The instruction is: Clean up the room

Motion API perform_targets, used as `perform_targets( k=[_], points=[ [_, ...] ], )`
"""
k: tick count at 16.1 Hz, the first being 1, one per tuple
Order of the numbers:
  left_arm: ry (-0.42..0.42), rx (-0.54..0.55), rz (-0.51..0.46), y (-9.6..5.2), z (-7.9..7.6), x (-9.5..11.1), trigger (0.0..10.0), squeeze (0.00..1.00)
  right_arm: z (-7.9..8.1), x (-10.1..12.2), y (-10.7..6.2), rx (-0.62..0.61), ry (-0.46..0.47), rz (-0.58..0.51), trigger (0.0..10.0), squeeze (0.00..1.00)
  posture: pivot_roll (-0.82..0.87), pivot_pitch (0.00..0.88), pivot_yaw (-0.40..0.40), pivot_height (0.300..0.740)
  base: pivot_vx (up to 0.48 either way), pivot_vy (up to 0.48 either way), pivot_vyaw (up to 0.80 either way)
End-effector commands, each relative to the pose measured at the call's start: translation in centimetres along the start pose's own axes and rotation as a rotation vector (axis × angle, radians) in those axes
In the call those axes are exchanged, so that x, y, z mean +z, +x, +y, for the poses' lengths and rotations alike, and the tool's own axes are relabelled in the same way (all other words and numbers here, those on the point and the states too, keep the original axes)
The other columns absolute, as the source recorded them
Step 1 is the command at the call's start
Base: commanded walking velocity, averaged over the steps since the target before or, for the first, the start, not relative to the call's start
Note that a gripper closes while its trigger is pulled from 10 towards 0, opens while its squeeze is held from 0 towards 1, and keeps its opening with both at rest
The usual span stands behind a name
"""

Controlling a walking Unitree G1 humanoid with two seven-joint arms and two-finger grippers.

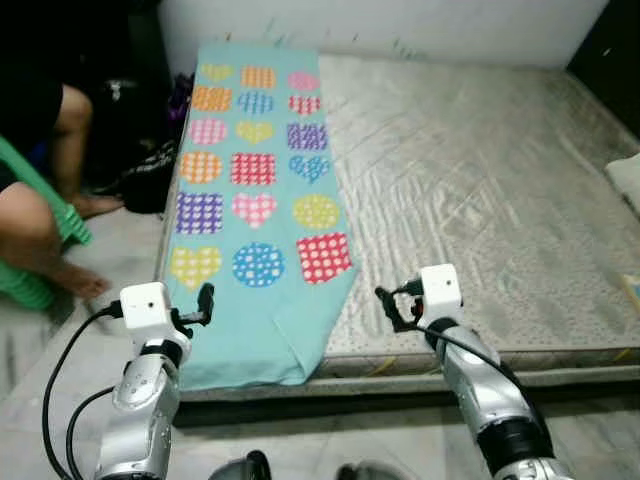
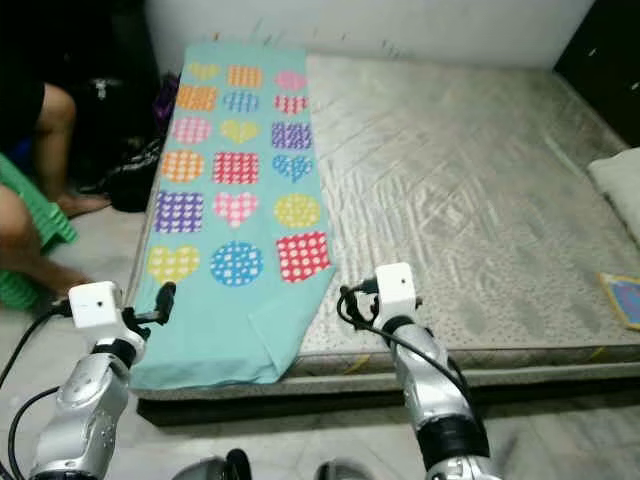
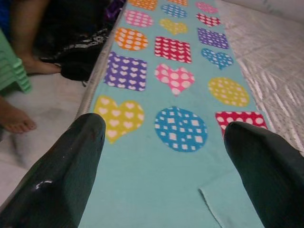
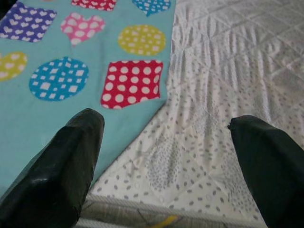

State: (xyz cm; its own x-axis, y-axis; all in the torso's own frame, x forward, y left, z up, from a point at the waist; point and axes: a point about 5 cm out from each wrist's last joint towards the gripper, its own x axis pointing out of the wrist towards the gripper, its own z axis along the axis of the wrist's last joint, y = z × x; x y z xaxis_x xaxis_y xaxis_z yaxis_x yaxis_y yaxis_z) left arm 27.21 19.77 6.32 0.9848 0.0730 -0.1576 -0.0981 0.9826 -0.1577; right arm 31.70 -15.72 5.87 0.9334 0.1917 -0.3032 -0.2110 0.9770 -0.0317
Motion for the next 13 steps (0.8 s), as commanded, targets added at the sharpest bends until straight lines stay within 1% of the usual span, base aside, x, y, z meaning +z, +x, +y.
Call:
perform_targets(
  k=[1,3,5,7,11,13],
  points=[
    [-0.009,-0.030,0.005,-0.16,-0.60,-0.27,10.0,0.00,-0.45,-0.52,-0.28,-0.019,0.009,0.017,10.0,0.00,-0.14,0.146,-0.052,0.740,0.000,0.000,0.00],
    [-0.030,-0.045,-0.007,-0.19,-0.70,-0.16,10.0,0.00,-0.44,-0.53,-0.24,-0.019,0.007,0.020,10.0,0.00,-0.14,0.145,-0.051,0.740,0.000,0.000,0.00],
    [-0.036,-0.054,-0.014,-0.20,-0.74,-0.10,10.0,0.00,-0.45,-0.55,-0.22,-0.019,0.006,0.023,10.0,0.00,-0.14,0.142,-0.052,0.740,0.307,0.000,0.00],
    [-0.039,-0.055,-0.013,-0.21,-0.78,-0.17,10.0,0.00,-0.50,-0.59,-0.23,-0.019,0.006,0.023,10.0,0.00,-0.14,0.140,-0.053,0.740,0.334,0.000,-0.60],
    [-0.034,-0.058,-0.012,-0.24,-0.83,-0.19,10.0,0.00,-0.52,-0.59,-0.26,-0.018,0.005,0.021,10.0,0.00,-0.14,0.139,-0.054,0.740,0.288,0.000,0.00],
    [-0.034,-0.055,-0.003,-0.24,-0.83,-0.29,10.0,0.00,-0.54,-0.59,-0.28,-0.018,0.005,0.021,10.0,0.00,-0.14,0.140,-0.054,0.740,0.000,0.000,0.00]
  ],
)
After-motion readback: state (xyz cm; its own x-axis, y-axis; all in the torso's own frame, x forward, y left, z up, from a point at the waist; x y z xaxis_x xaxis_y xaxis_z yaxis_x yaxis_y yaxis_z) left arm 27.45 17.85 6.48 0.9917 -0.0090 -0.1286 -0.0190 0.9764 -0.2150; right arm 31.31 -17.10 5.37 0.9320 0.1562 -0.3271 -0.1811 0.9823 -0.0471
